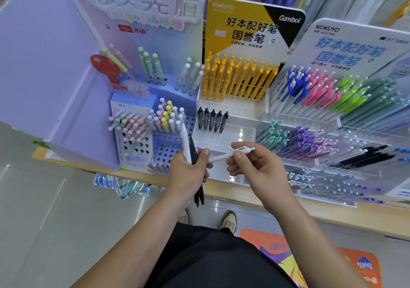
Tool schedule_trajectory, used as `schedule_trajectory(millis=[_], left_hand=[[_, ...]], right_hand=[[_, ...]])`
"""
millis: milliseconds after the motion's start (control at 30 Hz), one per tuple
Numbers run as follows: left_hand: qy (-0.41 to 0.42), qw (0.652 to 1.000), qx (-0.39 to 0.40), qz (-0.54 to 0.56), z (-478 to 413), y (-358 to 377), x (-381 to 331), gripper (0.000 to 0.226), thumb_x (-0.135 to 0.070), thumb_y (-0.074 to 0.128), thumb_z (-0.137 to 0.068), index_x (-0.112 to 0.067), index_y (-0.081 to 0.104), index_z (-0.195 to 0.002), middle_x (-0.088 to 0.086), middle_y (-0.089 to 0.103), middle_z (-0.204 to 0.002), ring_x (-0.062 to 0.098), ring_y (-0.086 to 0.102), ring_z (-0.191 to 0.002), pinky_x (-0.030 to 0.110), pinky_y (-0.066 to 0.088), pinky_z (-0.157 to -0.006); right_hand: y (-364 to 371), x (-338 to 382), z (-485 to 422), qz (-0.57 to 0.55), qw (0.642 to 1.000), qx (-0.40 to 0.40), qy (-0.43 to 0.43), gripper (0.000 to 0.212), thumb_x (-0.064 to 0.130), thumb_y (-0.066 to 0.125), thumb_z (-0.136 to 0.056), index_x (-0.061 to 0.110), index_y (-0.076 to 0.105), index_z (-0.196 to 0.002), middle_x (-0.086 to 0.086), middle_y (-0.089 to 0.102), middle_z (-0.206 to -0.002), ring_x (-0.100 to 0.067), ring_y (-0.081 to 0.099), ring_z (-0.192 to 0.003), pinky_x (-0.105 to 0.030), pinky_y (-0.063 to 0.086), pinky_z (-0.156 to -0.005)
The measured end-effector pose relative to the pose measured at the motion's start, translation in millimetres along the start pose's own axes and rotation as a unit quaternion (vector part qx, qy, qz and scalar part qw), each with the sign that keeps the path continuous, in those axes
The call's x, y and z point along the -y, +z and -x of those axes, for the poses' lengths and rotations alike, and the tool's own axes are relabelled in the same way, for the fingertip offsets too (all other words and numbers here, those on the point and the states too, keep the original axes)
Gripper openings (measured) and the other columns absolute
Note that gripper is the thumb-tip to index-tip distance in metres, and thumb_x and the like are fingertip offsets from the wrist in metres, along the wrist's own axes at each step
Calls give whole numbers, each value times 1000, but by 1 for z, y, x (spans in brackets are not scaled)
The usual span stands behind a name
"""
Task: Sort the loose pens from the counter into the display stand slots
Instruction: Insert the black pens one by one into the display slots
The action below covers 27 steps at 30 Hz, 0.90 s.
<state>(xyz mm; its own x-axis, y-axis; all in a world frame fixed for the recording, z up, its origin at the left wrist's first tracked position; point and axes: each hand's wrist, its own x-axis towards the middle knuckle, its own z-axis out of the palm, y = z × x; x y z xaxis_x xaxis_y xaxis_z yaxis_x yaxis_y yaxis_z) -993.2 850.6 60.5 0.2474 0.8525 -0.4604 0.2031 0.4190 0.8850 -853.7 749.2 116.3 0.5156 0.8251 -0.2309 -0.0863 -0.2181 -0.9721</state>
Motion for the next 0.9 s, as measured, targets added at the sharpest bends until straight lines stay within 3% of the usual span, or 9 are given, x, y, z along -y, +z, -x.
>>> schedule_trajectory(millis=[100, 267, 400, 533, 633, 733, 800, 900], left_hand=[[12, 999, -39, -28, -4, -7, 3, 21, -27, 71, -100, -7, 71, -101, 2, 77, -79, 11, 65, -55, 23, 53, -53], [10, 998, -53, -16, -5, -23, 8, 21, -26, 72, -99, -5, 68, -99, 4, 73, -78, 14, 61, -51, 26, 53, -51], [6, 999, -41, -6, 0, -23, 10, 16, -26, 73, -99, -10, 70, -98, 4, 73, -77, 14, 64, -54, 29, 55, -56], [-2, 999, -27, 24, 4, -24, 10, 17, -25, 73, -98, -9, 68, -99, 7, 70, -71, 16, 63, -55, 28, 55, -55], [-9, 999, -9, 50, 5, -26, 9, 14, -22, 72, -99, -9, 67, -96, 6, 66, -67, 18, 61, -56, 29, 55, -55], [-17, 998, -1, 63, 4, -27, 9, 13, -22, 73, -99, -10, 67, -97, 5, 66, -67, 19, 61, -58, 29, 56, -56], [-21, 997, -2, 71, 3, -28, 10, 14, -22, 73, -99, -9, 67, -98, 4, 66, -66, 19, 61, -58, 30, 56, -56], [-21, 997, 0, 75, 4, -29, 10, 13, -21, 73, -98, -9, 67, -98, 4, 66, -66, 20, 62, -58, 30, 56, -56]], right_hand=[[2, -11, -8, 80, 996, -30, -33, 16, 11, 59, -102, 19, 71, -109, -18, 68, -95, -28, 69, -83, -27, 59, -71], [1, -37, -25, 186, 981, -45, -34, 20, 16, 63, -100, 23, 70, -117, -5, 74, -90, -22, 73, -84, -43, 61, -80], [12, -50, -36, 309, 944, -47, -100, 21, 14, 65, -99, 18, 71, -119, 6, 71, -88, -5, 65, -78, -23, 53, -74], [21, -68, -43, 375, 918, -12, -131, 21, 7, 62, -99, 12, 71, -117, 5, 67, -84, 4, 49, -62, -5, 34, -63], [21, -76, -45, 404, 902, -1, -150, 22, 2, 58, -99, 9, 69, -117, -4, 73, -91, -1, 43, -62, -13, 32, -61], [18, -78, -49, 421, 892, 23, -161, 24, 0, 58, -98, 7, 69, -118, -7, 74, -101, -13, 58, -71, -23, 42, -69], [17, -82, -51, 429, 887, 39, -165, 23, -1, 59, -98, 8, 69, -117, -7, 75, -103, -21, 67, -78, -23, 44, -71], [18, -85, -53, 434, 886, 47, -156, 23, 3, 59, -99, 10, 69, -119, -6, 74, -104, -20, 67, -78, -18, 42, -70]])
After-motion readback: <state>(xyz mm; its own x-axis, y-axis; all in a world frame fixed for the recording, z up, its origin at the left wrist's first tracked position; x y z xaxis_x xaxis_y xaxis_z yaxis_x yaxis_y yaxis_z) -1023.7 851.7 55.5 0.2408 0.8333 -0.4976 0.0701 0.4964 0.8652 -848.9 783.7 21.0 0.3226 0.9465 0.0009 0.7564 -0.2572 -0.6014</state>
